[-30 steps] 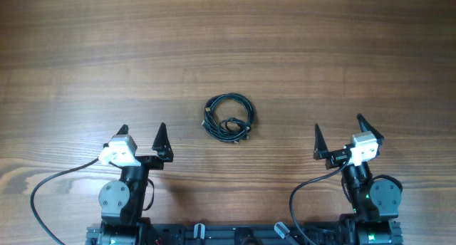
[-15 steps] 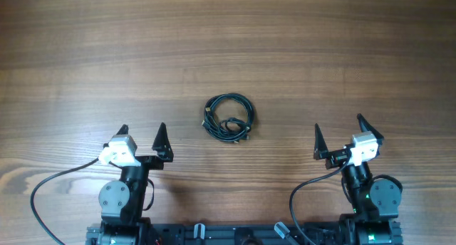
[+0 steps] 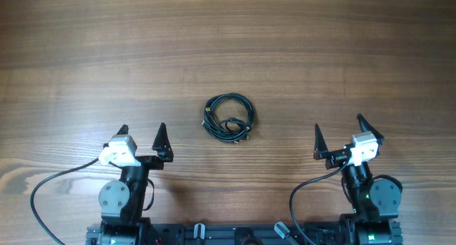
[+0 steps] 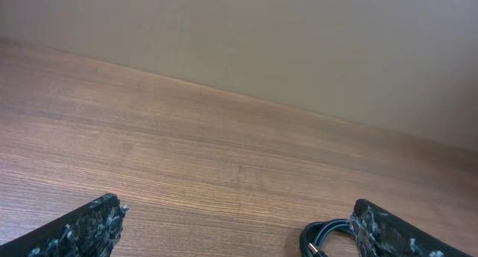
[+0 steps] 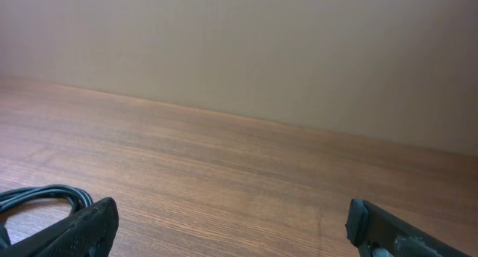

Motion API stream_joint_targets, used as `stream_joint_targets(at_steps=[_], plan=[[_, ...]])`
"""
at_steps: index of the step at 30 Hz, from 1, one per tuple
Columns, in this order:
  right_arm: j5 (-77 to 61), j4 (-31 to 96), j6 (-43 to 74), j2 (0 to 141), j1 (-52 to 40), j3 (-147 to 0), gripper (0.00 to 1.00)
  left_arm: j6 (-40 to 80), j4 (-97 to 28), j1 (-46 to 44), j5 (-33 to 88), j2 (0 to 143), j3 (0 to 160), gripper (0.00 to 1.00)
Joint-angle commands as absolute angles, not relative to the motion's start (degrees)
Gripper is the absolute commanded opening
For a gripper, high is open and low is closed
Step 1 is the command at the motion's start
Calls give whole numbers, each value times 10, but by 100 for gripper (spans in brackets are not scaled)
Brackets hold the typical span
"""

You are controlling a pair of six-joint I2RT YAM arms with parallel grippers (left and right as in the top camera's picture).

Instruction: Untangle cables

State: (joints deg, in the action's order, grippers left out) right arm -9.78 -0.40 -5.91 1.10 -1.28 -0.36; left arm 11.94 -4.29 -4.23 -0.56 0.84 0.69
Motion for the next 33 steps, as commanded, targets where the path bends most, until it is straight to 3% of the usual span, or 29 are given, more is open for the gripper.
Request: stream_joint_targets(at_steps=[1,24,33], plan=[[-86,-6,-60,8,-10,-3,100,125,-42,-45,-5,8,4,100],[-86,-5,-60,8,-10,-3,100,125,-41,-45,-6,8,4,100],[-86,-5,-60,8,-10,-3,100,125,-33,-45,79,8,4,100]])
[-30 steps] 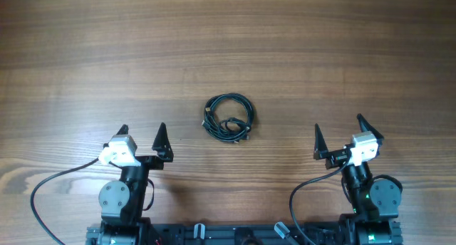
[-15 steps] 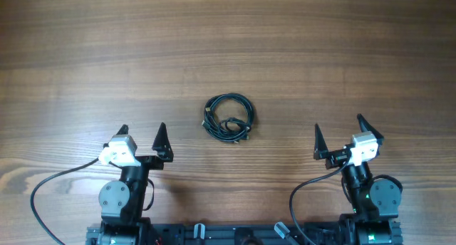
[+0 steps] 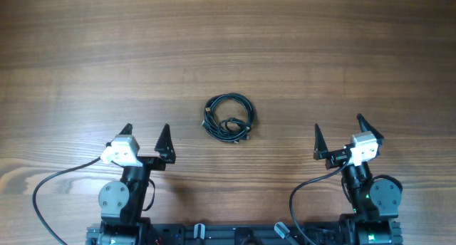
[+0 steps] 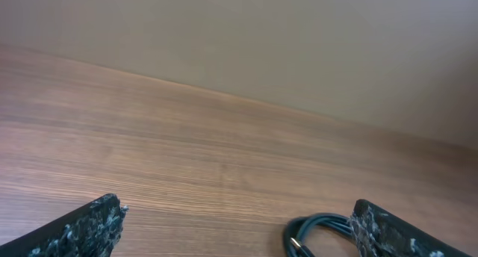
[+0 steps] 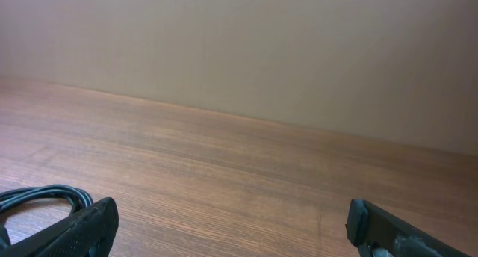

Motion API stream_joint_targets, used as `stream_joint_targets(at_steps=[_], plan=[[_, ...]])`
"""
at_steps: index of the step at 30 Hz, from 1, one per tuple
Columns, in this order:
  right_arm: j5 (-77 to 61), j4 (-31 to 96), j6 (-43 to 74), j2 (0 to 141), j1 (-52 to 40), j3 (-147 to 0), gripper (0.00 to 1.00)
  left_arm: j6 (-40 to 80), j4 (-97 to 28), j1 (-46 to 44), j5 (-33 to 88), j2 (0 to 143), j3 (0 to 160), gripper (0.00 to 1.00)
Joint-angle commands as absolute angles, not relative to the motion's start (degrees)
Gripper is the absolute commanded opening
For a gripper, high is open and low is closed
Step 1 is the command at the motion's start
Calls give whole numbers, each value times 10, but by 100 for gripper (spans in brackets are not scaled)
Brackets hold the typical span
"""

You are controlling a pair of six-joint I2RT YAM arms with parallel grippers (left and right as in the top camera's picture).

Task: Untangle cables
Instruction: 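Move the left gripper forward to hover left of the cable bundle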

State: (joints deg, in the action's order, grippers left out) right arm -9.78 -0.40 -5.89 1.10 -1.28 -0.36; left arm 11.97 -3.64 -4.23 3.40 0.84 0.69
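Observation:
A small coiled bundle of dark cable lies on the wooden table, near the middle. My left gripper stands open at the near left, short of the coil; in its wrist view the cable and a metal plug tip peek in beside the right finger. My right gripper stands open at the near right, with nothing between its fingers; the cable's edge shows past its left finger.
Both arm bases and their black leads sit along the near edge of the table. A plain beige wall rises behind the table's far edge.
My left gripper has turned slightly toward the right, so the coil shows a little more in its wrist view. The right gripper and the cable have not moved.

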Motion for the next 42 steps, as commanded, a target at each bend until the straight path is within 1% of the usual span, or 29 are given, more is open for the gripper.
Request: stream_joint_targets(at_steps=[1,11,17,20,25,30,35,42], plan=[[-86,-5,-60,8,-10,-3,100,125,-33,-45,84,8,4,100],[-86,-5,-60,8,-10,-3,100,125,-60,-45,85,13,51,100],[-86,-5,-60,8,-10,-3,100,125,-93,-45,86,59,102,100],[-86,-5,-60,8,-10,-3,100,125,-117,-45,86,104,141,100],[-86,-5,-60,8,-10,-3,100,125,-198,-45,85,207,238,100],[-86,-5,-60,8,-10,-3,100,125,-279,-45,89,339,360,100],[-86,-5,-60,8,-10,-3,100,124,-329,-45,133,464,446,100],[-86,-6,-60,8,-10,-3,100,124,-344,-45,209,585,478,100]])
